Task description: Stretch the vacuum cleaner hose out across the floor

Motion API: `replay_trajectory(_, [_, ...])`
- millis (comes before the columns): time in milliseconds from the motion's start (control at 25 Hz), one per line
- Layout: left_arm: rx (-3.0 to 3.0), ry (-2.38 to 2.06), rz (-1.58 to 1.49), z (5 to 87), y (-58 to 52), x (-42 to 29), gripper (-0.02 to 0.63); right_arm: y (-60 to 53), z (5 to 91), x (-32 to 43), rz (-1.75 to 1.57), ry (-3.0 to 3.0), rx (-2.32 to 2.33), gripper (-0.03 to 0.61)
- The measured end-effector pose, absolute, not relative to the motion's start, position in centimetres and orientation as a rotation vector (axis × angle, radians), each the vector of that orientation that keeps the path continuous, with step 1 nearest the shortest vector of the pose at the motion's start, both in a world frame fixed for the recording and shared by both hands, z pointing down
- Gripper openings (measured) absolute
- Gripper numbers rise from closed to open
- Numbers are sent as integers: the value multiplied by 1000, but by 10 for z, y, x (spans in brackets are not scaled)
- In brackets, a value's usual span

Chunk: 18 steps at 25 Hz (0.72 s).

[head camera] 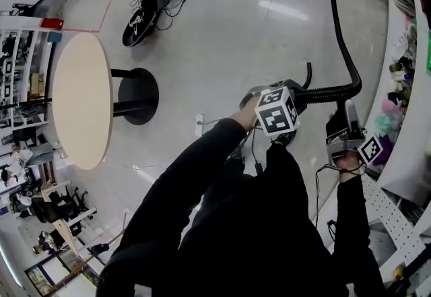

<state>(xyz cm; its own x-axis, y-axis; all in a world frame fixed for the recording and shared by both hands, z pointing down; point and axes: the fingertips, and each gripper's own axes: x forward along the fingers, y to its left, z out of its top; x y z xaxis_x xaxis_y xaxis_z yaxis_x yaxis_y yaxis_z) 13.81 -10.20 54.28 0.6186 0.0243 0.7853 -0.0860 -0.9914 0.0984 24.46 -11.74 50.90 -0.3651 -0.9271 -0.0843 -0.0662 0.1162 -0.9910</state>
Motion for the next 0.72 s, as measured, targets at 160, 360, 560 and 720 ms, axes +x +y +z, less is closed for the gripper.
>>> replay_trajectory(160, [2641,28,1371,528,-84,113,107,-35,555,118,-1496,1993,-1168,414])
replay_trajectory(360, [2567,59,1377,501,-56,109,107,-18,556,-31,-1267,2601,-1448,413])
replay_trajectory(560, [2493,72,1293,472,-26,103,120,-51,531,-78,-1210,2435,-1682,413])
replay_trajectory(720, [2402,54,1238,462,-5,78,129,-41,492,-103,-1117,2421,-1676,138])
